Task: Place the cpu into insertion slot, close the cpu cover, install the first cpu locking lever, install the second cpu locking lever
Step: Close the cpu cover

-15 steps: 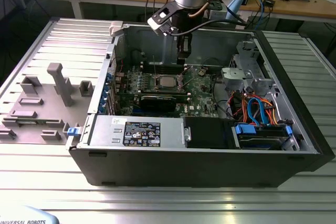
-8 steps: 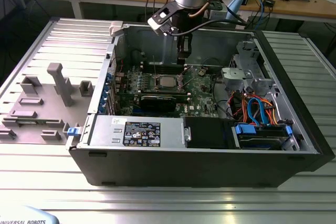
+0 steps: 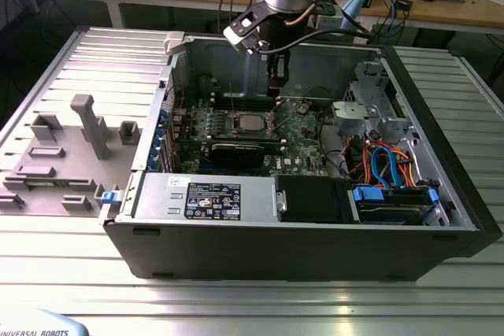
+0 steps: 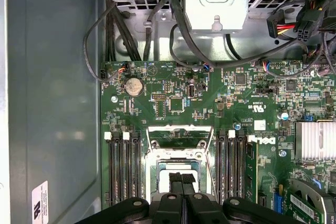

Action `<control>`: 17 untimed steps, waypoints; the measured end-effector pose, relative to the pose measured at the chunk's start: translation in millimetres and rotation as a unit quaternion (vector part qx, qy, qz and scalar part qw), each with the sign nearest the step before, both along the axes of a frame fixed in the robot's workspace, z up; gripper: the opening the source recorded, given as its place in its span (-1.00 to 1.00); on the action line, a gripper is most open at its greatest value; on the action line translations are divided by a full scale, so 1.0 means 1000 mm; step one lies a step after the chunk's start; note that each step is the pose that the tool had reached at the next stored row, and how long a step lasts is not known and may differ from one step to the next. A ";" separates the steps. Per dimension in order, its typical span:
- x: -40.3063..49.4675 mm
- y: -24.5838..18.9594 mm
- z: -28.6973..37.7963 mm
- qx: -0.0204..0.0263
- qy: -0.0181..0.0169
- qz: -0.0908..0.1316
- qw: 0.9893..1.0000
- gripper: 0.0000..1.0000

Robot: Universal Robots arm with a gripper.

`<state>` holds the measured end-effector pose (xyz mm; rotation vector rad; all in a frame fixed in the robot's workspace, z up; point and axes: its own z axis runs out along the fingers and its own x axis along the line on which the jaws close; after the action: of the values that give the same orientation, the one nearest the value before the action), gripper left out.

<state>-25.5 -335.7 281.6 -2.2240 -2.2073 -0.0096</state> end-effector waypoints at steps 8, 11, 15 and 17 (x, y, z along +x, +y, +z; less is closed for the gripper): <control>0.0004 0.0000 0.0001 0.000 0.000 0.000 1.000 -0.79; 0.0004 0.0000 0.0022 0.000 0.000 0.000 1.000 -0.79; 0.0004 0.0000 0.0070 0.000 0.000 0.000 1.000 -0.79; 0.0004 0.0000 0.0083 0.000 0.000 0.000 1.000 -0.79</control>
<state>-25.1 -335.7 289.9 -2.2238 -2.2076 -0.0096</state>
